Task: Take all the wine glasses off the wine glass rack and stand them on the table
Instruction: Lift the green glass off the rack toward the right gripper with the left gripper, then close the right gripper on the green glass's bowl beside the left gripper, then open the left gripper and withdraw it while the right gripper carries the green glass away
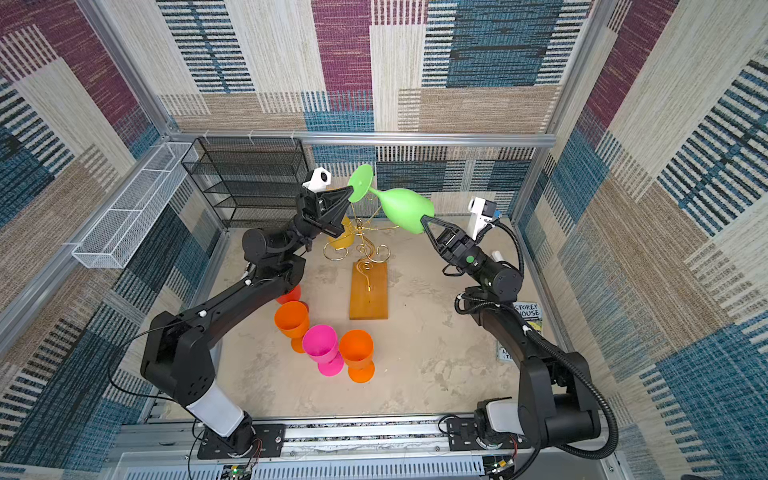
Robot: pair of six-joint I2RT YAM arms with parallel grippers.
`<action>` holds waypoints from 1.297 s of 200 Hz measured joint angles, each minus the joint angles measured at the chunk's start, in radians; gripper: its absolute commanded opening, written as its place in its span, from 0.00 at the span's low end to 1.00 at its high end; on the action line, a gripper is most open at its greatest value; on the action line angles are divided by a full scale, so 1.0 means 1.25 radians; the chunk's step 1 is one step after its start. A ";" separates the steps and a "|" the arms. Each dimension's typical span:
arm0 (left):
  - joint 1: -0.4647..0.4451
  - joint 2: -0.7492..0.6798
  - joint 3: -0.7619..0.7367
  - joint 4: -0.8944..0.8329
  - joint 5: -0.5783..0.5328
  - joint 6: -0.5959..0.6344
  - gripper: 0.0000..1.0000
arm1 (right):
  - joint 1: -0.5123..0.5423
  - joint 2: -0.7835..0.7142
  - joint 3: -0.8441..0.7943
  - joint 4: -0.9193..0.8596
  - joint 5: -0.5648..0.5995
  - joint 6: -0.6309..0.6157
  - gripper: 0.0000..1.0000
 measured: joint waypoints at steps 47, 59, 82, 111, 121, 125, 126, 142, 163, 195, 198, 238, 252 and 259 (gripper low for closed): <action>0.000 -0.004 -0.016 -0.040 -0.048 0.000 0.00 | 0.000 0.004 0.000 0.002 0.023 0.068 0.00; -0.002 -0.004 -0.016 -0.038 -0.049 -0.001 0.00 | 0.000 0.003 -0.002 0.002 0.028 0.069 0.00; -0.004 -0.005 -0.017 -0.039 -0.050 -0.003 0.07 | 0.000 -0.001 -0.007 0.002 0.031 0.072 0.00; -0.007 -0.005 -0.023 -0.035 -0.050 -0.003 0.21 | 0.000 -0.014 -0.013 0.002 0.040 0.079 0.00; -0.010 -0.005 -0.025 -0.032 -0.039 -0.003 0.22 | 0.000 -0.019 -0.015 0.001 0.042 0.079 0.00; -0.011 -0.005 -0.025 -0.028 -0.029 -0.003 0.23 | -0.001 -0.020 -0.016 0.001 0.044 0.078 0.00; -0.011 -0.005 -0.025 -0.027 -0.029 -0.003 0.23 | -0.001 -0.021 -0.016 0.001 0.044 0.077 0.00; -0.013 -0.006 -0.025 0.004 -0.027 -0.003 0.21 | -0.002 -0.024 -0.020 -0.002 0.051 0.071 0.00; -0.012 -0.006 -0.025 0.016 -0.025 -0.003 0.13 | -0.002 -0.032 -0.020 -0.002 0.056 0.065 0.00; -0.012 0.001 -0.025 0.023 -0.016 -0.003 0.11 | -0.002 -0.031 -0.020 -0.002 0.056 0.058 0.00; -0.012 0.002 -0.025 0.023 -0.016 -0.003 0.12 | -0.002 -0.031 -0.020 -0.002 0.056 0.057 0.00; -0.012 0.005 -0.018 0.027 -0.009 0.000 0.18 | -0.002 -0.056 -0.020 -0.008 0.056 0.030 0.00; -0.012 0.004 -0.005 0.027 0.000 0.004 0.21 | -0.002 -0.102 -0.010 -0.036 0.055 -0.022 0.00; -0.012 0.002 0.002 0.027 0.009 0.007 0.23 | -0.002 -0.129 0.001 -0.064 0.055 -0.057 0.00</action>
